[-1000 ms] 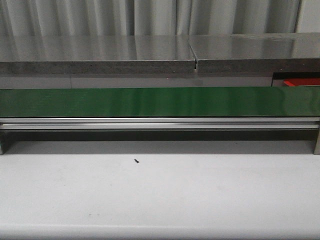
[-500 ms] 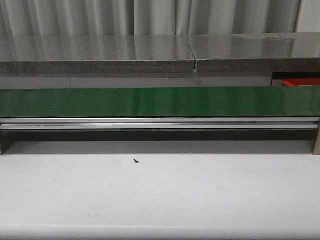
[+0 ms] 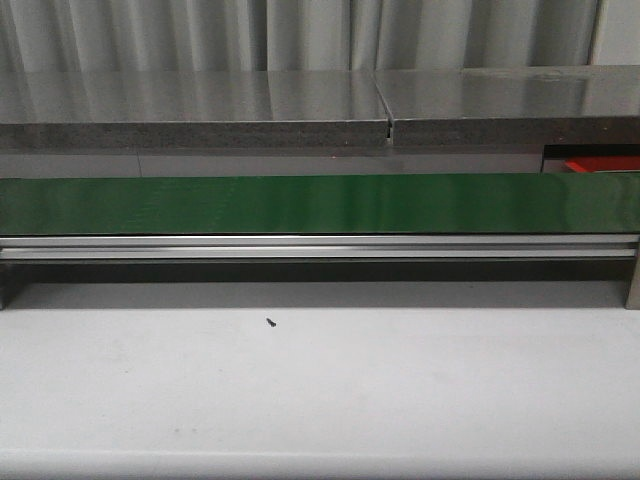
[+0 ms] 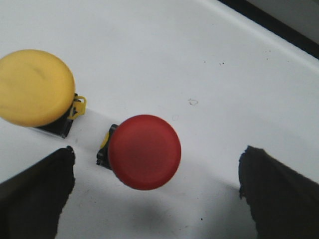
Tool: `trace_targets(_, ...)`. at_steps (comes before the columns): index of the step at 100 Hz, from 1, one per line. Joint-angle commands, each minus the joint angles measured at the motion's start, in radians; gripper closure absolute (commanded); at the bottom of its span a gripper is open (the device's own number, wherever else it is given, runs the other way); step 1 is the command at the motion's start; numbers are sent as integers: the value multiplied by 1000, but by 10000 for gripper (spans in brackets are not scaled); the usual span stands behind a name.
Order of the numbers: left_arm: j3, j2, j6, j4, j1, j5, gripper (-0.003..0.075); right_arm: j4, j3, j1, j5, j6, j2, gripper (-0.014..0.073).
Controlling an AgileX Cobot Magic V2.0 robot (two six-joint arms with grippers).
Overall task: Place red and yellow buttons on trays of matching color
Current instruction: 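Close the left gripper on the red button and lift it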
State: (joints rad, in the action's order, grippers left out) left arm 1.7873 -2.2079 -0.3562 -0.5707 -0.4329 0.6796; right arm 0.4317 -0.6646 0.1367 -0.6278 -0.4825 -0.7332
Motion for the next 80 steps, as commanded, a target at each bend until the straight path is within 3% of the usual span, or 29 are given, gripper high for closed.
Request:
trace_targets(1, 31, 55, 9, -39, 2, -39, 92, 14, -25, -2, 52, -9, 6, 661)
trace_targets(67, 120, -24, 9, -40, 36, -27, 92, 14, -25, -2, 52, -9, 6, 661)
trace_targets(80, 120, -26, 9, -40, 36, -27, 162, 14, -25, -2, 52, -9, 6, 661)
